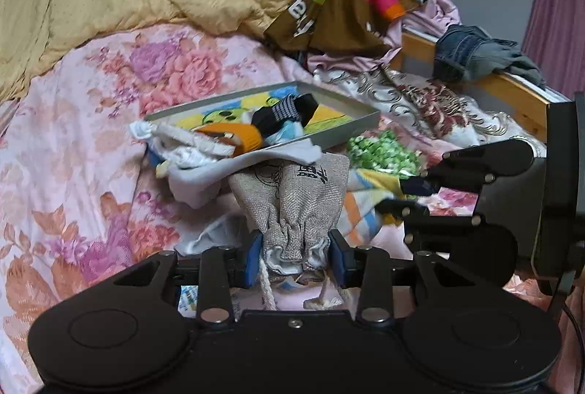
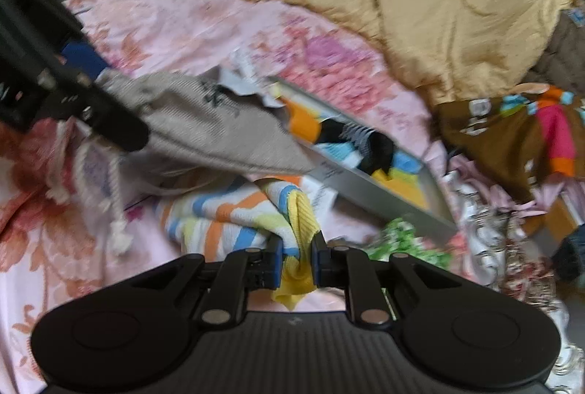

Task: Organize soft objects
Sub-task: 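Lift the grey pouch and striped cloth and carry both over the grey tray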

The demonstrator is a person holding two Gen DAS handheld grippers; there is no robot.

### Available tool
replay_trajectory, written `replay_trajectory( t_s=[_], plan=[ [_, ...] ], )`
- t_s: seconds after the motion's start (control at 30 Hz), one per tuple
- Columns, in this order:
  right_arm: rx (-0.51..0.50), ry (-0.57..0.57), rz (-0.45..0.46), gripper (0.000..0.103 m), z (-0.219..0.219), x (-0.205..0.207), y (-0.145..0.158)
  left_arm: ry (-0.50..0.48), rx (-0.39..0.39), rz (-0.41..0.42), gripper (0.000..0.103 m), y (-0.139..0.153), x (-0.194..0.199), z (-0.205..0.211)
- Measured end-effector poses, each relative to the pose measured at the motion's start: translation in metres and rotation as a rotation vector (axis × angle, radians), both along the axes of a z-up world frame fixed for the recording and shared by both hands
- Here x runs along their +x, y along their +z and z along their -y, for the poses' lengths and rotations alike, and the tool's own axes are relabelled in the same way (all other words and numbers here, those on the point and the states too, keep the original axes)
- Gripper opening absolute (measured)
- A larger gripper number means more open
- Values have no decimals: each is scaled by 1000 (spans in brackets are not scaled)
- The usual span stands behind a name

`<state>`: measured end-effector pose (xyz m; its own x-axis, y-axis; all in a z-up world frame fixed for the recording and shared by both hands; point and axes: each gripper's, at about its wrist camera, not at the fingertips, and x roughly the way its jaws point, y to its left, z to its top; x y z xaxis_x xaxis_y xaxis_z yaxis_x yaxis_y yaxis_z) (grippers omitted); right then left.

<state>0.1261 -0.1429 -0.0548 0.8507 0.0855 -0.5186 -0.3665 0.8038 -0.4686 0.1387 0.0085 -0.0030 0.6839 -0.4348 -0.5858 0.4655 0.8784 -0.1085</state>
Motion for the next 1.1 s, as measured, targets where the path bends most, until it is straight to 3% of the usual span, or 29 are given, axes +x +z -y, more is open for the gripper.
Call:
replay_trajectory(
  t_s=[0.13,0.63,1.1],
  plan=[
    [-3,-43,65,16,7,1,11,-28,-18,6,40,2,-3,2],
    [162,-177,224,16,50,-4,53,-131,-52,83,40,7,-18,11],
    [241,-236,299,16,65,-7,66,-103,-122,174,40,17,-24,4]
  ],
)
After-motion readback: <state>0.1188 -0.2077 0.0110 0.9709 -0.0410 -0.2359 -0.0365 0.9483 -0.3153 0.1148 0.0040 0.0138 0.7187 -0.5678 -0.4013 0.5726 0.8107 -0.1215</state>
